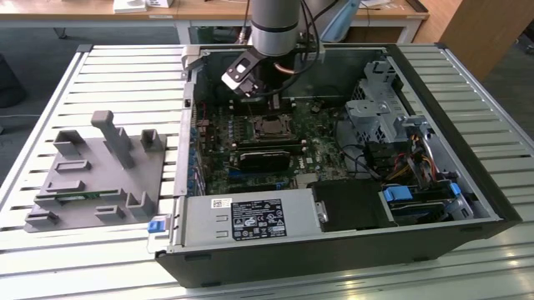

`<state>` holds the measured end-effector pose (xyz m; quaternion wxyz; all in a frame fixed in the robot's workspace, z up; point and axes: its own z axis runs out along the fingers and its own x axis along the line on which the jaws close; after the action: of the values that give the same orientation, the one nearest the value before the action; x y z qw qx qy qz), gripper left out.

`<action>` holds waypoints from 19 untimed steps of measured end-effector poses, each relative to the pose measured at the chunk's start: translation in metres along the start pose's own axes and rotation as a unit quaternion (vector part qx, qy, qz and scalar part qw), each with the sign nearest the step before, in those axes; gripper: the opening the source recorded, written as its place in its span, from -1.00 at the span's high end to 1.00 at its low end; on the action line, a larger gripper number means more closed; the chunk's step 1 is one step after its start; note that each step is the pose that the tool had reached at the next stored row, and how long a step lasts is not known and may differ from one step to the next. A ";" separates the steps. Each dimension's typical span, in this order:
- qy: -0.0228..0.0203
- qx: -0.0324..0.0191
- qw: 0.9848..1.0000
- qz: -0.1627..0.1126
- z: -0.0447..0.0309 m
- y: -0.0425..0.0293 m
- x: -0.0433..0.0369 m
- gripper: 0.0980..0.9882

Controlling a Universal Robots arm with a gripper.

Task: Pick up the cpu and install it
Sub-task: 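Close the cpu cover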

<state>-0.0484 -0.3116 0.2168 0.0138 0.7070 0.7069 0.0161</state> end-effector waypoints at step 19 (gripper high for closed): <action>0.000 0.001 1.000 0.000 0.0142 -0.0157 -0.0001 0.98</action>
<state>-0.0635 -0.3116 0.2020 0.0130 0.7070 0.7069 0.0154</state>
